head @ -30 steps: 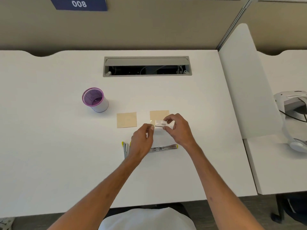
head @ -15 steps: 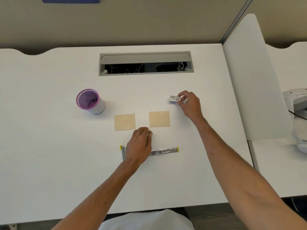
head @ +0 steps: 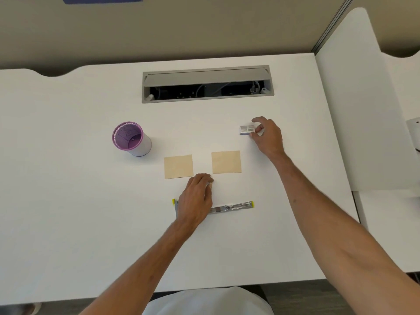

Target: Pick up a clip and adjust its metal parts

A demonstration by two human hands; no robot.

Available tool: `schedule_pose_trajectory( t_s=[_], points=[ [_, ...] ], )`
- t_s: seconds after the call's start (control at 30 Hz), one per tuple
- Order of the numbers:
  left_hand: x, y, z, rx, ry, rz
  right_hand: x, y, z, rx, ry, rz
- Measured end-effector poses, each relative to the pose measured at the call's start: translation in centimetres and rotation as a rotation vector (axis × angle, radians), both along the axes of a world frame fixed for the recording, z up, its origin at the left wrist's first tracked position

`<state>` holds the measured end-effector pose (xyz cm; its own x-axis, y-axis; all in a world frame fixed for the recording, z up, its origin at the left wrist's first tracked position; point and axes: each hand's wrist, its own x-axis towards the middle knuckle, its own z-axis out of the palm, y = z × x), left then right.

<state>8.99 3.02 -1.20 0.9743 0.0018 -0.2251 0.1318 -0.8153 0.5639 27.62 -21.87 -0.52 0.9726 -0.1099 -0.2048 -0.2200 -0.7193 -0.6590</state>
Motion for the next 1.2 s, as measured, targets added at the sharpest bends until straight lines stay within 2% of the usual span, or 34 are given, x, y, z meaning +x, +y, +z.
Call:
schedule_pose_trajectory(
  t_s=[0.17,0.3,0.4,0.63,0.93,1.03,1.2],
  points=[
    [-0.3,0.2,-0.2,-0.031,0.014,-0.044,-2.2,-0.1,0.6,0.002,-0.089,-0.072],
    [-0.8,0.3,-0.2,-0.043,0.03,-0.112,-7.8,0.5,0.6,0.085,-0.131,-0.068],
    [-1.8,0.0,0.1,-0.037,0.002,-0.194,-12.6,1.3,0.1,0.13,-0.075,-0.022],
    [-4.9,-1.2,0.1,-0.012,-0.035,-0.317,-19.4,1.2,-0.2,0.052,0.016,0.177],
    [-5.3,-2.9,-0.3,0.072,-0.037,-0.339,-21.6,2.1,0.0,-0.13,0.072,0.475],
    [-5.3,-3.3,-0.3,0.114,-0.055,-0.341,-21.7,2.6,-0.2,-0.196,0.07,0.496],
    [-5.0,-3.4,-0.3,0.097,-0.005,-0.312,-21.5,2.9,-0.3,-0.184,0.05,0.5]
  ],
)
